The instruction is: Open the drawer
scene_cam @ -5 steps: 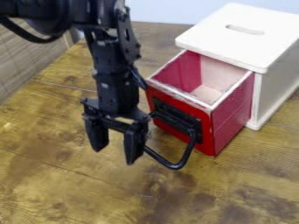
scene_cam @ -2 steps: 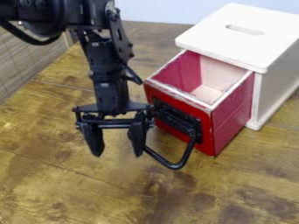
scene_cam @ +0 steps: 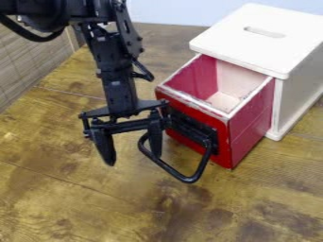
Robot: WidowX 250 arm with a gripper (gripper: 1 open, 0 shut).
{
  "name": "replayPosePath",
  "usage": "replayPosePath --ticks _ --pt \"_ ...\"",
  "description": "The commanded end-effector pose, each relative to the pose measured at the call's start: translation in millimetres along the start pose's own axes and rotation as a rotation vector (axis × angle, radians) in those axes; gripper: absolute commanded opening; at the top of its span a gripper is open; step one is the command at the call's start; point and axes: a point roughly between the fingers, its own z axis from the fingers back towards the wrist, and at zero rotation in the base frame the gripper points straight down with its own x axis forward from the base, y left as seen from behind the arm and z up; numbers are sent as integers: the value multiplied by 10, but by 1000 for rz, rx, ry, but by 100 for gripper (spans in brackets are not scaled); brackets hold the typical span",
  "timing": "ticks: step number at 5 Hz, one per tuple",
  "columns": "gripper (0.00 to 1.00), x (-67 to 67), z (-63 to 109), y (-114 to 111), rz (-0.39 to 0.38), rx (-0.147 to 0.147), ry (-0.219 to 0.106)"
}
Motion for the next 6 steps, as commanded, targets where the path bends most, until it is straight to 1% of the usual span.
replayPosePath --ticks 1,2,4,5,6 --pt "100 -29 233 -66 47 -60 -66" --pt "100 -59 223 -116 89 -78 -60" --pt "100 -20 333 -220 185 -110 -58" --pt "100 -99 302 -361 267 -132 -61" --pt "100 -156 243 -485 353 -149 -74"
